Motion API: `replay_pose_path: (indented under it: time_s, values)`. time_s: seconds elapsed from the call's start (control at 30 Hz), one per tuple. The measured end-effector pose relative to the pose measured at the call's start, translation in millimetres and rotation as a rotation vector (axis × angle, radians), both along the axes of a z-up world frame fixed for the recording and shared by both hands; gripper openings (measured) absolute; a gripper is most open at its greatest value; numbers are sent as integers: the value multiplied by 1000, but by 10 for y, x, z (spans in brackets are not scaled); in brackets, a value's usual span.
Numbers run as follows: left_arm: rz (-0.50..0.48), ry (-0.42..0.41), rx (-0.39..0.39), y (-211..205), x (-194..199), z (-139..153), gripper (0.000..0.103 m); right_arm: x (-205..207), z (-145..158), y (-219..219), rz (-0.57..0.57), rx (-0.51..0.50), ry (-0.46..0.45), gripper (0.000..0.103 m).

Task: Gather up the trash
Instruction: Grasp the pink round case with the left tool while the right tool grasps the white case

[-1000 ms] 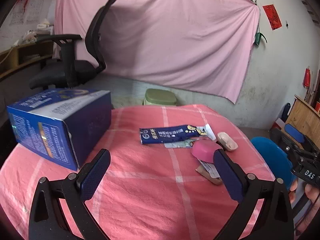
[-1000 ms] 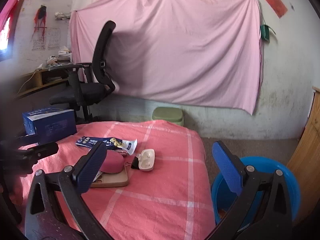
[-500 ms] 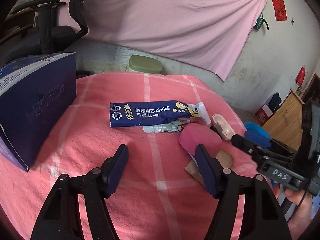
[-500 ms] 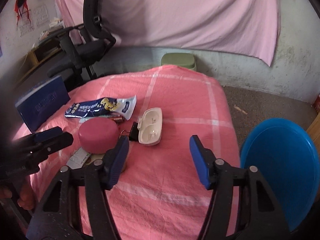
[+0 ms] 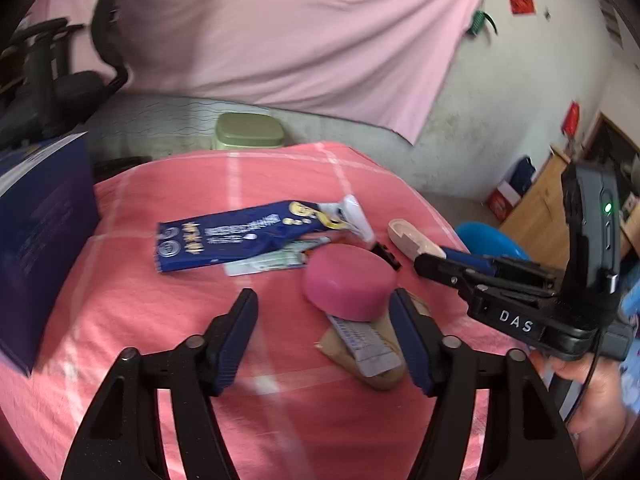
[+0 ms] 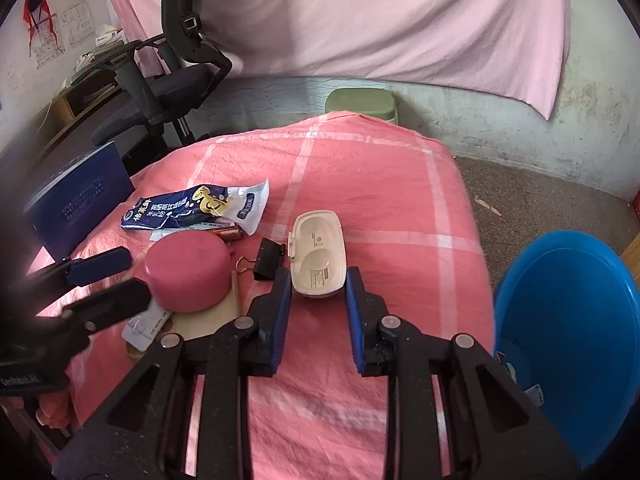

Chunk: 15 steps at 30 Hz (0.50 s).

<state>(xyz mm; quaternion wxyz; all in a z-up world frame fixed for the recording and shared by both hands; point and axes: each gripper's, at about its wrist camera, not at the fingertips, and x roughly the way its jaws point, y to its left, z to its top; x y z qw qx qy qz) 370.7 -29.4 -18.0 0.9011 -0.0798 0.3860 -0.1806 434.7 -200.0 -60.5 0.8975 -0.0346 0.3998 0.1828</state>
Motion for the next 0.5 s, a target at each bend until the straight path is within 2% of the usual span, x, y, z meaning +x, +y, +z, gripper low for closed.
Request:
replay_pose_path:
  time_s: [0.13,0.4,0.5]
  values:
    - [-30,19,38,-136,54,-43,53,-52,31,-64,-3,-21,-9,45]
    - [-34,34,117,-282,221,-124,53,-79,43,-213,-27,-6,-5,45]
    - [-42,37,124,-309,268,-166,53,-72,40,-184,-18,-13,-3,45]
